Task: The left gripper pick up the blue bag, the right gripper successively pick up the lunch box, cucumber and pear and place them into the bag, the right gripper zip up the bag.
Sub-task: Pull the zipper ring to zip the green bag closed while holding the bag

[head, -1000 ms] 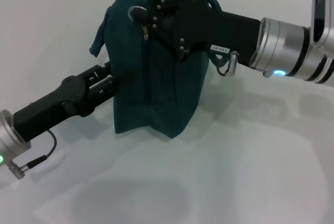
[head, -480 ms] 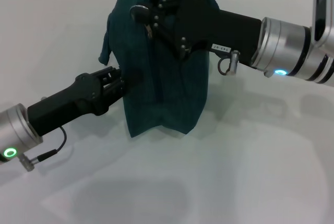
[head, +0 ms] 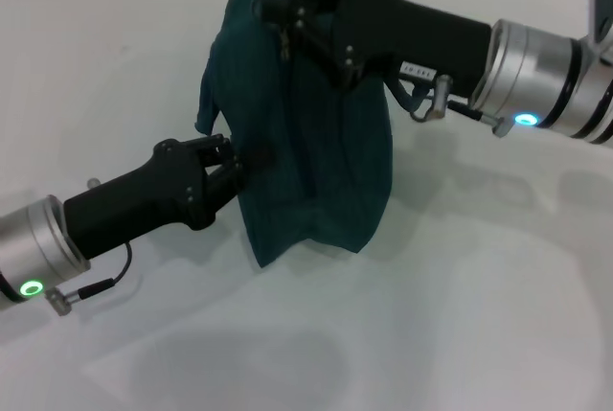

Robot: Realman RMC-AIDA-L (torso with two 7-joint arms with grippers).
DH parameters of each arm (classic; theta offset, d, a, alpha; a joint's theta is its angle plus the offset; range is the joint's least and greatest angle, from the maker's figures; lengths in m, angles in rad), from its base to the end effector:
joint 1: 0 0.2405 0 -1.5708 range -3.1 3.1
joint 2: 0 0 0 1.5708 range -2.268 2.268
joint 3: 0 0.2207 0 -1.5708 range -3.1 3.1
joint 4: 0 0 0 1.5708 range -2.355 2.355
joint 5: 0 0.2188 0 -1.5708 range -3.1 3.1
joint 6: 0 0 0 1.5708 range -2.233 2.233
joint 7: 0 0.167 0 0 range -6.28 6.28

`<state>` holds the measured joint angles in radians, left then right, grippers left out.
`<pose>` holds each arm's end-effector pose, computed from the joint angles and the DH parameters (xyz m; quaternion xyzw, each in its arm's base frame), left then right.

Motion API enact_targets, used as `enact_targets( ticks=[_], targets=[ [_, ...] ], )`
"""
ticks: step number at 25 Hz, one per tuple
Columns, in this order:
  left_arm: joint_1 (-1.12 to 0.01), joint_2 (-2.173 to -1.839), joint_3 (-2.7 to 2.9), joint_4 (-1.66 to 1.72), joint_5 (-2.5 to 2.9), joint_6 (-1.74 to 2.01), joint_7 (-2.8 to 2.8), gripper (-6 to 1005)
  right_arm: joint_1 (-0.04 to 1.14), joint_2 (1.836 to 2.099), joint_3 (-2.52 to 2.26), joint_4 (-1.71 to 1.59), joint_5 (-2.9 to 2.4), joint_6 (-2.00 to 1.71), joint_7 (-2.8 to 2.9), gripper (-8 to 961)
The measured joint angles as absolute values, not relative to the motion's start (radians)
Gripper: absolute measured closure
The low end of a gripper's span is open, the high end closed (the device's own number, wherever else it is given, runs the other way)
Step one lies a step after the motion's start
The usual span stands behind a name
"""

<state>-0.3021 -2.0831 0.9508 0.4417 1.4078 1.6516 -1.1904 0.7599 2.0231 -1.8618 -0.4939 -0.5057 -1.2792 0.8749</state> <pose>-0.2409 0.2707 -0.0127 -0.8472 -0.2606 -0.4366 0.1539 0.0582 0.3546 -0.0608 -0.8838 0.0065 0.4530 0.1166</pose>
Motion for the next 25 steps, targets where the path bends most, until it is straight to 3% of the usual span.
enact_targets(
  ticks=[16,25],
  targets=[
    [-0.294,-2.081,0.971,0.442,1.431,1.701,-1.078,923,0.77,2.021,-1.829,-0.462,-0.51,-1.271,0.909,946],
    [-0.29,-2.081,0.972,0.438,1.461,1.704,-1.053,927,0.773,2.02,-1.812,-0.454,-0.51,-1.268,0.903,946]
  ],
)
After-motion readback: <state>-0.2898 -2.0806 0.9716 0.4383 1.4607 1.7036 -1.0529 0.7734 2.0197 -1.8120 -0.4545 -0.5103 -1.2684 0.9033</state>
